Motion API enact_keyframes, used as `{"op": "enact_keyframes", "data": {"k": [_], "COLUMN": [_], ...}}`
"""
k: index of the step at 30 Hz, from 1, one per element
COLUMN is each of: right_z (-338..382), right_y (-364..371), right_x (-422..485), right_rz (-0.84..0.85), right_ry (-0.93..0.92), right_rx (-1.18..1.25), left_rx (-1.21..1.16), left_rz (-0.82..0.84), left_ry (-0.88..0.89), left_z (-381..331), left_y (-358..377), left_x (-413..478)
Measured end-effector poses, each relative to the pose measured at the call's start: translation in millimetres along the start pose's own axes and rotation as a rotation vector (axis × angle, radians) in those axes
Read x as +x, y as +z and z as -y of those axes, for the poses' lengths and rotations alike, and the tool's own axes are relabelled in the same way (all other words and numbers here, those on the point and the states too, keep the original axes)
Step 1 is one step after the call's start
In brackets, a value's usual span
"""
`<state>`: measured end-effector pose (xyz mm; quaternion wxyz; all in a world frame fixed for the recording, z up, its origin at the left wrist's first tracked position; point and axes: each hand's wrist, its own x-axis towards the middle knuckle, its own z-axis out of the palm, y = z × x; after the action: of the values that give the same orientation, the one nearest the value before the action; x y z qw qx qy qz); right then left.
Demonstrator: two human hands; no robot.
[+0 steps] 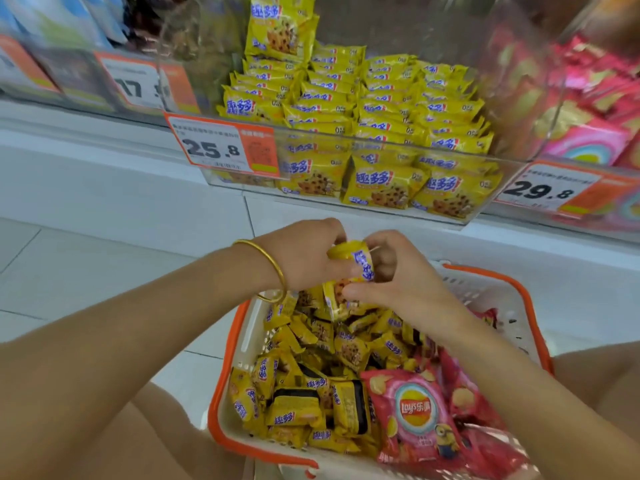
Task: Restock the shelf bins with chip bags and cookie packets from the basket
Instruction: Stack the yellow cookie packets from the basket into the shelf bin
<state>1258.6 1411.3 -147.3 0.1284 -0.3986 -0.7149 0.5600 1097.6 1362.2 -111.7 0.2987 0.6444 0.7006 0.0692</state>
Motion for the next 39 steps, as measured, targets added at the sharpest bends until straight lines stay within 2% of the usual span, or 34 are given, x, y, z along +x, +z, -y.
{"op": "enact_keyframes", "data": {"k": [5,9,11,13,14,16,18,21,26,30,35,39], "right_z": [69.3,120.8,146.3,167.2,173.9,178.4,175.7,172.8,178.5,170.5,175.8,173.3], "right_y": [-22.4,-34.8,-42.7,-48.7,-48.5,-42.8,-33.2,-20.4,-1.0,13.1,2.6,6.1], "right_x": [-19.7,-2.5,23.5,60.6,82.6,131.5,177.0,220.7,242.6,246.2,243.9,241.3], "right_rz": [-0.134,-0.202,-0.247,-0.262,-0.271,-0.283,-0.295,-0.336,-0.442,-0.401,-0.474,-0.439], "right_ry": [-0.11,-0.277,-0.341,-0.371,-0.361,-0.313,-0.268,-0.23,-0.291,-0.336,-0.296,-0.305], "right_rx": [0.25,0.164,0.085,-0.047,-0.114,-0.186,-0.231,-0.26,-0.262,-0.373,-0.311,-0.407], "left_rx": [-0.401,-0.712,-0.678,-0.374,-0.182,0.05,0.144,0.296,0.356,0.353,0.334,0.32], "left_rz": [-0.309,-0.536,-0.718,-0.886,-0.895,-0.787,-0.684,-0.64,-0.64,-0.632,-0.64,-0.631], "left_ry": [0.129,0.21,0.172,0.095,0.062,-0.008,-0.051,-0.08,-0.066,-0.065,-0.062,-0.074], "left_z": [-12.8,-10.5,0.6,18.9,27.9,41.9,47.3,50.5,49.8,48.6,48.9,47.5], "left_y": [-56.7,-89.1,-100.4,-108.4,-109.3,-105.2,-97.0,-87.2,-80.5,-81.1,-81.5,-82.4], "left_x": [-12.6,-24.4,-25.1,-22.7,-21.1,-17.2,-14.5,-12.9,-14.1,-14.1,-14.6,-14.2]}}
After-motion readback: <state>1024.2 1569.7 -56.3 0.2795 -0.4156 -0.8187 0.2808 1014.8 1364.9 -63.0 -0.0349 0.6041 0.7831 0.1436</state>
